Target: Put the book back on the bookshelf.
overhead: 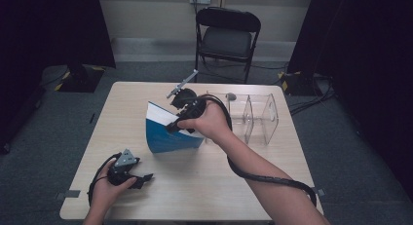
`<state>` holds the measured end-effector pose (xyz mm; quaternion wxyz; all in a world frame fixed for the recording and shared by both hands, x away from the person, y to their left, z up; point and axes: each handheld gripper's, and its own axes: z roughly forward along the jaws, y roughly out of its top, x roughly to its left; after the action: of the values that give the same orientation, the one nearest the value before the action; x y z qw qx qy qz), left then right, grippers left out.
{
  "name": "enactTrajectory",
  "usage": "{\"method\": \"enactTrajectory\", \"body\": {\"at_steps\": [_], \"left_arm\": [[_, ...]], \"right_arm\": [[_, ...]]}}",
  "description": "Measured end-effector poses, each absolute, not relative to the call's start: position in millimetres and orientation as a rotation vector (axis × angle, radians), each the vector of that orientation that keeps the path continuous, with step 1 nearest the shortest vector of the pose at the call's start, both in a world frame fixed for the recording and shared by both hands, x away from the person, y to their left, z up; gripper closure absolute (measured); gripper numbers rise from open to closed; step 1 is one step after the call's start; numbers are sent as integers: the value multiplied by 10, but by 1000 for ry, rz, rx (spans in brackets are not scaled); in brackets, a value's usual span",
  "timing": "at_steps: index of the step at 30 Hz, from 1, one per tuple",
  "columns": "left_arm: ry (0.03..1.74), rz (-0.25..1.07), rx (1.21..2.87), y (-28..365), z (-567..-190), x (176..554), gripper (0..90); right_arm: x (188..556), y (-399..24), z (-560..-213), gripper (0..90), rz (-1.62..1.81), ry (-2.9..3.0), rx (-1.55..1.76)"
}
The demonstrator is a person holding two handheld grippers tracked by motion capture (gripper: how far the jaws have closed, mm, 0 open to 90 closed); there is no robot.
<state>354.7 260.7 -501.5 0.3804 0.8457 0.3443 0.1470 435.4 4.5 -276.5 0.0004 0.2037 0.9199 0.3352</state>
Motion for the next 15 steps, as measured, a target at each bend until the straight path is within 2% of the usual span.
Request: {"method": "enactTrajectory", "body": {"at_steps": [15], "left_arm": [[880,375,2158,2608,-5015,3548,156]], "right_arm": [[4474,105,-2798,569,1100,2841,441]]}}
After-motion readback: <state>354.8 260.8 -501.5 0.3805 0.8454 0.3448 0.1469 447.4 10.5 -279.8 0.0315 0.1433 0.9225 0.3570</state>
